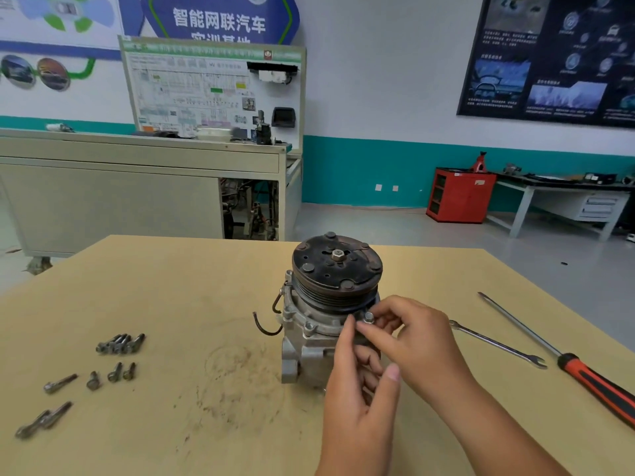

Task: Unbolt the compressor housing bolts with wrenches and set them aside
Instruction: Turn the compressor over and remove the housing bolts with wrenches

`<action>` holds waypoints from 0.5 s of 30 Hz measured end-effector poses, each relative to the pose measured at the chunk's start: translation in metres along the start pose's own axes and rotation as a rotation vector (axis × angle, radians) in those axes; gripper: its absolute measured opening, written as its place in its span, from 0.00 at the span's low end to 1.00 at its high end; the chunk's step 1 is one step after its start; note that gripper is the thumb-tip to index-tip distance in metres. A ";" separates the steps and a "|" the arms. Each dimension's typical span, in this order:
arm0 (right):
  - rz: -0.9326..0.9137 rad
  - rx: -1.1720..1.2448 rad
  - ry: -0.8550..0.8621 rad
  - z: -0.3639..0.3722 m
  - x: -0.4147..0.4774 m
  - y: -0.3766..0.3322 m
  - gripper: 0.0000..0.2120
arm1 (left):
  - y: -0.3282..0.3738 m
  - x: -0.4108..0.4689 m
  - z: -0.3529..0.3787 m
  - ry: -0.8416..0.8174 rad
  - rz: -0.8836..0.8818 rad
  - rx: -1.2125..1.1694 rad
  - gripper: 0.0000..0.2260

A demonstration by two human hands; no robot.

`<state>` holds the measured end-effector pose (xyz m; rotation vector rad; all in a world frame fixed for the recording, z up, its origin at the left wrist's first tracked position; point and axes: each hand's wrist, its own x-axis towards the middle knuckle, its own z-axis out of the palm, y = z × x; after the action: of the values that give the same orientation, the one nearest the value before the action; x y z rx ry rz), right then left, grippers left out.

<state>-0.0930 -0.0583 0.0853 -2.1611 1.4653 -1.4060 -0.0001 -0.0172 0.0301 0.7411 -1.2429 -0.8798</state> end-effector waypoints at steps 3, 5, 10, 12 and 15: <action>-0.028 -0.042 -0.040 -0.004 0.001 0.000 0.09 | 0.000 0.003 0.001 -0.035 -0.022 -0.019 0.33; -0.020 -0.071 -0.066 -0.006 0.000 -0.001 0.06 | -0.001 0.005 0.002 -0.028 -0.045 -0.039 0.31; 0.005 -0.037 -0.136 -0.012 0.000 -0.006 0.10 | -0.001 0.010 0.006 -0.006 -0.053 -0.096 0.30; 0.062 -0.005 -0.097 -0.012 0.002 -0.010 0.08 | -0.002 0.010 0.008 -0.010 -0.056 -0.098 0.30; 0.101 -0.050 -0.084 -0.010 0.004 -0.013 0.07 | -0.005 0.010 0.010 0.001 -0.063 -0.124 0.30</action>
<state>-0.0923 -0.0518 0.1009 -2.1155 1.5710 -1.2432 -0.0095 -0.0280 0.0322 0.6848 -1.1588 -0.9991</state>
